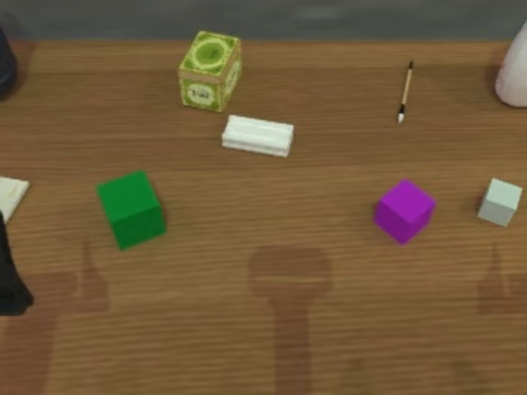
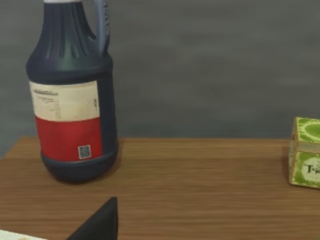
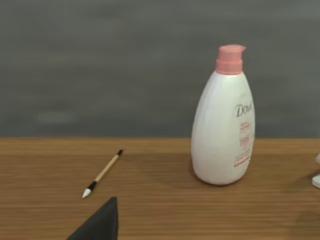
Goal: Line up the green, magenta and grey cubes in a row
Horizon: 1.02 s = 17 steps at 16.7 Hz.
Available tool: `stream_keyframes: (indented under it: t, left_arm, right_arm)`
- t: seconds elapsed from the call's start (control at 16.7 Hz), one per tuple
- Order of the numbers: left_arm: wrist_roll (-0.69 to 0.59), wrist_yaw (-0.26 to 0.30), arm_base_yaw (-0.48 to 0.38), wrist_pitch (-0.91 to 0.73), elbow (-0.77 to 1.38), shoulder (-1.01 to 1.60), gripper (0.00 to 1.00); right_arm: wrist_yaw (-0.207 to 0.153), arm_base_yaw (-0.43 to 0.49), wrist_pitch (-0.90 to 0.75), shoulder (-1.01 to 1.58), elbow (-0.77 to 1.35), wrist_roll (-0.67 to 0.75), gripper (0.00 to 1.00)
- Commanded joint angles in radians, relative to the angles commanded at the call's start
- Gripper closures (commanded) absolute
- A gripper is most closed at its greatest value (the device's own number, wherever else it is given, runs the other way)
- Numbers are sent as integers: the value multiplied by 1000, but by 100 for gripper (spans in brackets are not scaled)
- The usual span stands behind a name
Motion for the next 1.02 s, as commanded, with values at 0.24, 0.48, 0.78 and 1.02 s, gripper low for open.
stream_keyframes:
  t: [0.24,0.48,0.78,1.02]
  left_arm:
    - [0,0,0,0,0,0,0]
    - [0,0,0,0,0,0,0]
    - [0,0,0,0,0,0,0]
    - [0,0,0,0,0,0,0]
  right_arm:
    - [-2,3,-20,31,30,-19,0]
    - [-4,13,-134,220,212,-127,0]
    - [-1,26,-375,683,583,-348,0]
    - [5,39,-605,1149,911,-553,0]
